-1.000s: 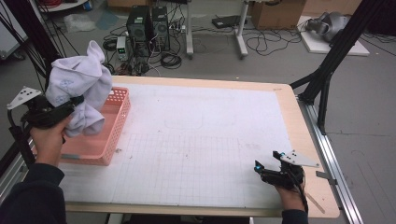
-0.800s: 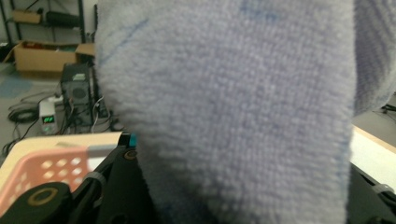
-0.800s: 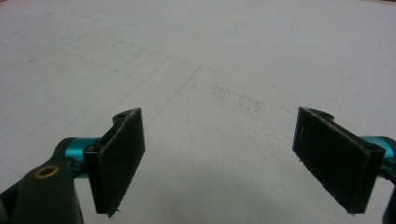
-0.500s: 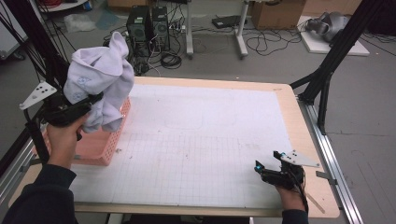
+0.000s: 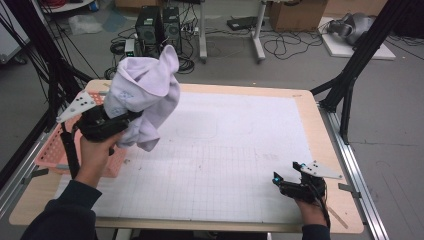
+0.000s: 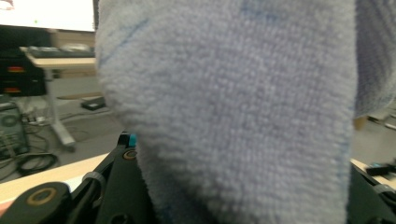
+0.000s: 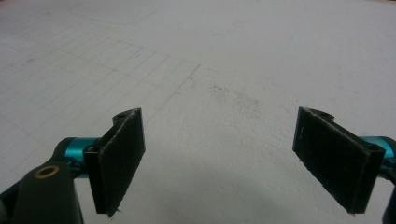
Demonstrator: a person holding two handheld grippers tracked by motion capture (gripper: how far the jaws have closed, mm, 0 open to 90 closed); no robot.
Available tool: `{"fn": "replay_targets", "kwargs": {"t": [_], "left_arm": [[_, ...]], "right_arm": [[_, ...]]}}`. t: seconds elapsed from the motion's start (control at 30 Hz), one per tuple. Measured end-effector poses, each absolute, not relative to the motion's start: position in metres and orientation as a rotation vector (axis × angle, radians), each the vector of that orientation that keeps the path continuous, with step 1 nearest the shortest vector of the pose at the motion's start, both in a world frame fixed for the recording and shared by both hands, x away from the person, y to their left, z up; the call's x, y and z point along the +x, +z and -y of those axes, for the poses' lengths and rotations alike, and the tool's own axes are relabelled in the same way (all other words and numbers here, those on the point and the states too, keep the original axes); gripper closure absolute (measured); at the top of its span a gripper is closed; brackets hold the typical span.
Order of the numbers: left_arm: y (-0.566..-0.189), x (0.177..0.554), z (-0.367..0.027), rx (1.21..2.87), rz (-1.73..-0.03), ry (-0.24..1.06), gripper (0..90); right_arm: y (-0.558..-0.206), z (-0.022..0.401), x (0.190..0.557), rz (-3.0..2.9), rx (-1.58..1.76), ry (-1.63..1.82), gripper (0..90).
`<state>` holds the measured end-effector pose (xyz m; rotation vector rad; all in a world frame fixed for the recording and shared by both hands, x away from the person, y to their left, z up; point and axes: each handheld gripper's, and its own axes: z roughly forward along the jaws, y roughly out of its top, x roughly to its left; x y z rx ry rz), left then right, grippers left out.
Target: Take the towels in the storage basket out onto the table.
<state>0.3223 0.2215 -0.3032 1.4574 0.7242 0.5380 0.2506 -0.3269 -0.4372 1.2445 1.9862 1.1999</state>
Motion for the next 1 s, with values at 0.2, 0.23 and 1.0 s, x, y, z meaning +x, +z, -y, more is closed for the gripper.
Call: {"fn": "replay_targets", "kwargs": {"t": [0.2,0.23,1.0], "left_arm": [[-0.315,0.323,-0.191,1.513,-0.686,0.476,55.8],[-0.317,0.323,-0.188,1.520,-0.683,0.464,55.9],[-0.395,0.352,-0.081,1.784,-0.701,0.253,54.2]], "right_arm": [[-0.437,0.328,0.251,-1.984,1.244,1.200,15.5],[-0.437,0.328,0.250,-1.986,1.244,1.201,15.5],[-0.437,0.328,0.250,-1.986,1.245,1.205,15.5]]}}
